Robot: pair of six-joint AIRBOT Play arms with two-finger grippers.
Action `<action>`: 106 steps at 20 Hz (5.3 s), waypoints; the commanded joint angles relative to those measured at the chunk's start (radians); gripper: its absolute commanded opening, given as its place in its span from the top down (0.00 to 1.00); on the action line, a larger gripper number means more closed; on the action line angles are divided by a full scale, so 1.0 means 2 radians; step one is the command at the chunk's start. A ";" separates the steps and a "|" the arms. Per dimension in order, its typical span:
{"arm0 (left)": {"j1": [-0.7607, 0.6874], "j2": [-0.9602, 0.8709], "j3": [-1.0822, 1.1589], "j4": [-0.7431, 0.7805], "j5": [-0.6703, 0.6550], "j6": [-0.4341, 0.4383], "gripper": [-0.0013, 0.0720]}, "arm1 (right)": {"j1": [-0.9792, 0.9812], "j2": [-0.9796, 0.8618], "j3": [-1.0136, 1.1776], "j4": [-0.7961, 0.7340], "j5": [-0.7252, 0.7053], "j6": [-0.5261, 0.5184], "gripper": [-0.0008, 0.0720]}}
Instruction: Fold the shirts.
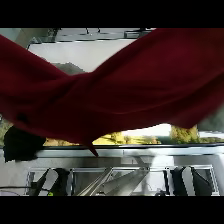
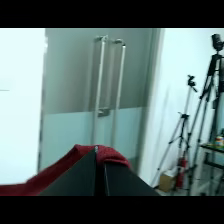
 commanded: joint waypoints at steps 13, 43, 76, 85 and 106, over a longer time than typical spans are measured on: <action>-0.333 -0.373 -0.134 0.467 0.104 -0.003 0.96 | 0.272 -0.435 -0.075 -0.485 -0.047 0.190 0.96; -0.409 -0.547 0.003 0.765 0.159 -0.054 0.97 | 0.343 -0.672 0.142 -0.779 0.012 0.424 0.96; -0.249 -0.115 -0.504 0.737 0.056 -0.077 0.04 | 0.286 -0.383 -0.434 -0.583 -0.012 0.234 0.45; -0.249 -0.212 -0.592 0.660 0.071 -0.041 0.04 | 0.286 -0.383 -0.434 -0.517 -0.020 0.191 0.45; -0.304 -0.213 -0.547 0.540 0.084 -0.019 0.99 | 0.283 -0.385 -0.410 -0.489 0.041 0.172 0.96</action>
